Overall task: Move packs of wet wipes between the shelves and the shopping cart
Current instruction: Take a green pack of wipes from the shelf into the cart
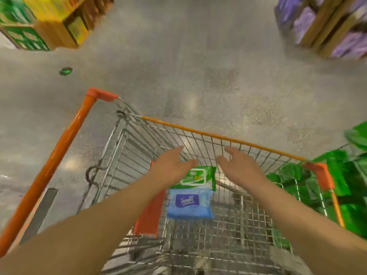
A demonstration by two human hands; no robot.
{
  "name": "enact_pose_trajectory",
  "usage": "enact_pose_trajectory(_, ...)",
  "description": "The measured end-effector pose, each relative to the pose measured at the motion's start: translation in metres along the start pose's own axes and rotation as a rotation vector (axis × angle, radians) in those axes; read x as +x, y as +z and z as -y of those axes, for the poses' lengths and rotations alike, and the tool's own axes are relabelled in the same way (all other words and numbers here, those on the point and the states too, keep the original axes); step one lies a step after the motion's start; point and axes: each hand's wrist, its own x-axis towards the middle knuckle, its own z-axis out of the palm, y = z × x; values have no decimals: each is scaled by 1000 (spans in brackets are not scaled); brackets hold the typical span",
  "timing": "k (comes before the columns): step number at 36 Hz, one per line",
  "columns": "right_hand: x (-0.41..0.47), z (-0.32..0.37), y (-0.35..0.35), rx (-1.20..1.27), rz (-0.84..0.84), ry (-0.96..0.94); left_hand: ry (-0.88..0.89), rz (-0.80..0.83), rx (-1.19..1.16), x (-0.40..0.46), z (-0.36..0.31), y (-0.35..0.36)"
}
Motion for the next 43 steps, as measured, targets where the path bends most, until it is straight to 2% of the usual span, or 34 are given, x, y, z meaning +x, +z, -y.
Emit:
enact_pose_trajectory(11,-106,66,-139,-126,-355,-157,341,-116,18,-81,-114,-100)
enact_pose_trajectory(16,-181,86,-180,-197,-558,-111,517,-176,86,-126,-157,-136)
enact_pose_trajectory(23,-302,98,-206,-345,-746,11,804,-185,124,-201,-203,-155)
enact_pose_trajectory(30,-434,78,-207,-408,-837,193,1082,-62,101,-287,-262,-117)
enact_pose_trajectory(36,-558,30,-198,-455,-919,431,1322,64,216,-377,-310,-48)
enact_pose_trajectory(43,-711,-21,-164,-436,-982,737,1533,220,238,-489,-348,38)
